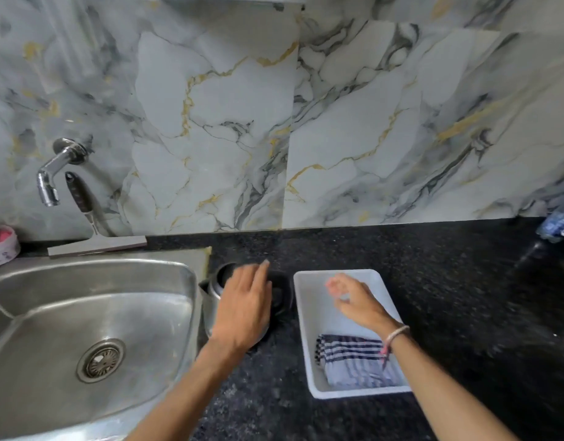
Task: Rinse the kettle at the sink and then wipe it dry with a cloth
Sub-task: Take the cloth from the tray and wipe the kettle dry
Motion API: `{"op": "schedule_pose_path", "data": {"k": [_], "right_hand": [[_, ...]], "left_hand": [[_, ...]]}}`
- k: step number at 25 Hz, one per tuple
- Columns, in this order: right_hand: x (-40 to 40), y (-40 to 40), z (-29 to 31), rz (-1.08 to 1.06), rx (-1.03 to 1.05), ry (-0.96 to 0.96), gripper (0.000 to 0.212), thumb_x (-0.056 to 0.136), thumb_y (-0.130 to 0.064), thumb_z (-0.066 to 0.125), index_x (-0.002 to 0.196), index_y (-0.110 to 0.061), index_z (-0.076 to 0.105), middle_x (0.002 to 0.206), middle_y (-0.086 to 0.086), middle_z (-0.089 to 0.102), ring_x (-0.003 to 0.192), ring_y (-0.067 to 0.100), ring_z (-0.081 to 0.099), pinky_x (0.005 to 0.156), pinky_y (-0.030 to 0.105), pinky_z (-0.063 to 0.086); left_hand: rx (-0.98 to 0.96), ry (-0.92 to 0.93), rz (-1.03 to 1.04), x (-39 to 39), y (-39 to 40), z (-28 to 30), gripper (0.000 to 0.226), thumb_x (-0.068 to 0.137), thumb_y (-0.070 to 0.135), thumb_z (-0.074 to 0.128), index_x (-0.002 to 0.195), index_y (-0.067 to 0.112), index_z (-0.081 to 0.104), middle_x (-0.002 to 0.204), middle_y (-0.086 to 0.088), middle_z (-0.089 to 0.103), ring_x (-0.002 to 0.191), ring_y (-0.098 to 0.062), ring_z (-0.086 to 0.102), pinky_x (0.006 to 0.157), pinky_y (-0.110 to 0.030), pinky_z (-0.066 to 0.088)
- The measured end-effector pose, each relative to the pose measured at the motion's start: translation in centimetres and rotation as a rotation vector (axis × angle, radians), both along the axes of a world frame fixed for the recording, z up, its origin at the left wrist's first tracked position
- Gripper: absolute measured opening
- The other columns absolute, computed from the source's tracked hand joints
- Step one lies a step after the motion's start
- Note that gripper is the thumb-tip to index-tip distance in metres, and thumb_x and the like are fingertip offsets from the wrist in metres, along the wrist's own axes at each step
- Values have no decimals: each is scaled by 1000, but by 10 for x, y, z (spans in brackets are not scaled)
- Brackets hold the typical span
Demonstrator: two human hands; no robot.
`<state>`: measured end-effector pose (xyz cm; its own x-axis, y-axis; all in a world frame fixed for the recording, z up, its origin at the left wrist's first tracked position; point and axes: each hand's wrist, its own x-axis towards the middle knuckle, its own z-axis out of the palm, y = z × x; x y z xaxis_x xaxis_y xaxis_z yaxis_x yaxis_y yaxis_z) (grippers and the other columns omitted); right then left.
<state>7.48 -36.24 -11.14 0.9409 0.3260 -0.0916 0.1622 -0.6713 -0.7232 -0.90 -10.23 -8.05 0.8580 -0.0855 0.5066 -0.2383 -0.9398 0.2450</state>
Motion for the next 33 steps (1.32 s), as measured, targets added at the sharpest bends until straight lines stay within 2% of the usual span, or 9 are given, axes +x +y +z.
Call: {"op": "schedule_pose_path", "data": {"k": [4, 8, 12, 17, 22, 25, 28, 31, 33], "right_hand": [[2, -71, -10, 249, -559, 399, 72, 66, -31, 89, 132, -29, 59, 127, 2, 61, 116, 23, 62, 97, 34, 53], [-15, -79, -41, 413, -724, 205, 72, 61, -38, 88, 124, -22, 57, 123, 9, 65, 112, 34, 63, 90, 43, 55], [-18, -81, -48, 404, -600, 198, 52, 70, -34, 84, 115, -18, 61, 118, 14, 65, 108, 35, 62, 86, 41, 53], [48, -68, 19, 597, -534, 427, 35, 76, -20, 86, 110, -22, 76, 113, 13, 78, 82, 12, 66, 78, 36, 58], [98, 36, 96, 537, -69, 60, 9, 84, -22, 80, 93, -22, 81, 91, 0, 82, 86, 9, 74, 85, 37, 58], [76, 141, 97, 486, 34, -202, 34, 99, -43, 62, 118, -17, 74, 117, 8, 77, 113, 24, 69, 100, 41, 53], [44, 210, 69, 548, -286, -188, 69, 104, -63, 28, 158, -21, 37, 165, 17, 35, 156, 29, 26, 125, 57, 21], [37, 222, 41, 537, -404, -137, 81, 99, -73, 11, 165, -25, 16, 173, 18, 12, 162, 30, -2, 124, 69, -1], [39, 221, 32, 540, -395, -187, 82, 98, -73, 9, 165, -25, 11, 173, 19, 11, 162, 30, -3, 124, 69, -2]], "left_hand": [[85, 618, -171, 12, -112, -27, 36, 96, 34, 50, 127, 14, 55, 126, -9, 55, 115, -36, 61, 90, -48, 54], [302, 879, -143, 13, -177, -75, 54, 87, 43, 63, 129, 11, 53, 132, -12, 48, 113, -38, 60, 91, -47, 51], [299, 802, -9, 8, -200, -91, 39, 90, 39, 53, 123, 17, 55, 127, -9, 52, 104, -36, 62, 77, -43, 49], [204, 683, 114, -7, -166, -54, 32, 85, 34, 52, 116, 25, 51, 124, -2, 52, 103, -33, 64, 69, -42, 49], [-263, 225, 479, -79, -91, -11, 51, 74, 28, 64, 123, 41, 53, 124, 9, 55, 93, -14, 66, 56, -33, 58], [-473, 77, 656, -109, -50, -22, 58, 72, 4, 69, 124, 29, 57, 123, -1, 50, 93, -19, 66, 62, -29, 55], [-581, 47, 844, -97, -19, -36, 54, 76, -8, 68, 125, 13, 61, 126, -11, 49, 92, -24, 62, 76, -34, 55], [-771, -30, 800, -58, -23, -50, 47, 85, -11, 56, 128, 7, 61, 134, -14, 50, 110, -18, 55, 104, -47, 49], [-1042, -146, 779, -35, -42, -57, 46, 92, 11, 45, 136, 14, 57, 147, -5, 49, 131, -13, 49, 115, -41, 39]]}}
